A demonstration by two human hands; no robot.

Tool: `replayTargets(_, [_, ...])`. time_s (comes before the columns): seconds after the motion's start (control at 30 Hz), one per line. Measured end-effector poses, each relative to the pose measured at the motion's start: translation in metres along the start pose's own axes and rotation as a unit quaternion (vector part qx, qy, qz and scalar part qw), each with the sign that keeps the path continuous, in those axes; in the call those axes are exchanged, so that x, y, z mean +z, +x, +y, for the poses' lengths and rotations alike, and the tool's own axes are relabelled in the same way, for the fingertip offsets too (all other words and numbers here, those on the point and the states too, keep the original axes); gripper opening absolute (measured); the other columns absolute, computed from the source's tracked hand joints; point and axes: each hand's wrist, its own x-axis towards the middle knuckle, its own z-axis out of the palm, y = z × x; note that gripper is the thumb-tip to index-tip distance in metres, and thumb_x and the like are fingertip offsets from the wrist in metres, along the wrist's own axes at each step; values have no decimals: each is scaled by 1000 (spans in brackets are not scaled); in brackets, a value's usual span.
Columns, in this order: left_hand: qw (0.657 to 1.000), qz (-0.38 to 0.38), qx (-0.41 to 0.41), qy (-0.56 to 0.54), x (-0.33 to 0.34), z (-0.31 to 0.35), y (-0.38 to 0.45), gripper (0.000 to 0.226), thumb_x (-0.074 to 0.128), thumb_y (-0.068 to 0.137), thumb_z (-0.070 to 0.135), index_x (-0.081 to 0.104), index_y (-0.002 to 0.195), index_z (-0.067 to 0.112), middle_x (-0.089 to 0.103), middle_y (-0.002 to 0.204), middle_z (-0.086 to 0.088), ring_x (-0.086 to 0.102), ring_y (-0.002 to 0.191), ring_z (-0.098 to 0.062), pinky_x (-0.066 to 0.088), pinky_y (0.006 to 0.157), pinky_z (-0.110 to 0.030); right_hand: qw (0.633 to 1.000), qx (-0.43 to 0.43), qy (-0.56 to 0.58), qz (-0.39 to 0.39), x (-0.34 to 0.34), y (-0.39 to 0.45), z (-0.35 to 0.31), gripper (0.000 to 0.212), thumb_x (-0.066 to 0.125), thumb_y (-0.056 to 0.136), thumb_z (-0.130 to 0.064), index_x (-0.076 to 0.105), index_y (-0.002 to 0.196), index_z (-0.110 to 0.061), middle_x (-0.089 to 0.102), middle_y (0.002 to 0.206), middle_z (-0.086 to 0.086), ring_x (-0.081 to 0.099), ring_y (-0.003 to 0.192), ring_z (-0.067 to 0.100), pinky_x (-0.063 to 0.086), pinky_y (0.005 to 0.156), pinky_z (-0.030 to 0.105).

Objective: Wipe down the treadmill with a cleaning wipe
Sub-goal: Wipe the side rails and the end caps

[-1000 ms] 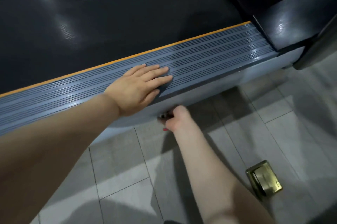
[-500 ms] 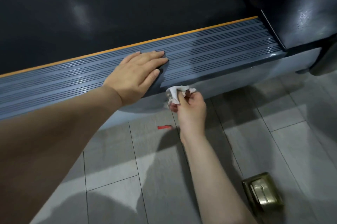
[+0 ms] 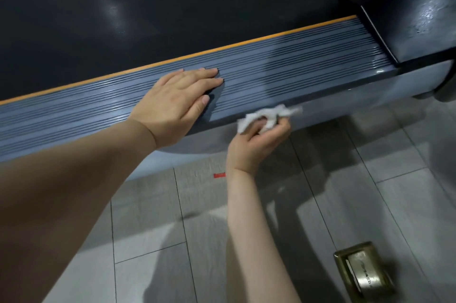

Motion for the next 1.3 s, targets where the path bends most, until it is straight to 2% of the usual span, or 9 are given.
replayTargets(0.2, [1000,-2,5,11,0,-2,1,53,21,101,42,41,147,28,36,157,9,32,143,-14,17,119,-35,923,376,74,39,-5,22,161,39,45,90,-34,49,129,-26,56,135,7,63,110,19,57,86,42])
replayTargets(0.4, [1000,-3,14,20,1,-3,2,53,25,100,40,42,148,26,38,156,7,34,142,-16,22,118,-39,991,57,96,68,2,53,-10,27,44,99,-15,45,121,1,53,112,14,58,92,19,49,82,23])
replayTargets(0.57, [999,2,15,31,1,-1,1,53,26,99,39,44,146,23,41,154,4,39,140,-20,27,117,-43,913,390,111,36,3,45,33,32,26,106,-21,49,129,-17,58,127,0,57,118,19,44,101,31])
replayTargets(0.67, [999,0,13,33,1,1,2,52,26,99,38,43,146,24,41,154,4,39,139,-20,27,116,-42,817,561,128,-20,-4,58,62,34,25,105,-29,58,111,-21,70,89,-6,67,72,11,49,61,18])
replayTargets(0.93, [999,-10,0,48,0,9,0,52,26,98,33,44,145,19,42,153,0,41,138,-25,27,116,-45,991,-39,-4,127,-5,132,-7,30,44,98,-8,47,124,6,51,115,11,52,96,15,48,88,27])
replayTargets(1.03, [999,-9,-5,54,-2,11,0,52,26,98,33,44,145,19,42,153,-1,42,137,-25,26,117,-45,963,216,92,134,-12,122,38,37,39,102,-16,41,138,-6,52,129,9,56,105,15,47,89,19])
replayTargets(1.13, [998,-9,-7,60,-3,13,-1,51,26,99,33,45,144,18,43,152,-1,43,135,-26,28,116,-44,865,487,84,-89,-27,89,89,31,28,105,-23,56,116,-13,63,98,0,69,85,8,55,74,21])
replayTargets(1.2, [998,-4,-6,62,-3,14,-1,51,26,99,32,46,143,17,44,151,-2,44,133,-27,29,114,-44,817,555,97,-126,-26,87,100,34,25,106,-29,57,100,-17,64,81,1,67,65,12,53,65,22])
replayTargets(1.3, [998,-9,-8,62,-2,14,-1,52,25,98,32,45,144,17,43,152,-1,44,134,-27,29,114,-44,875,473,99,-15,-22,124,70,40,25,108,-23,52,132,-6,60,127,14,59,114,28,49,91,33])
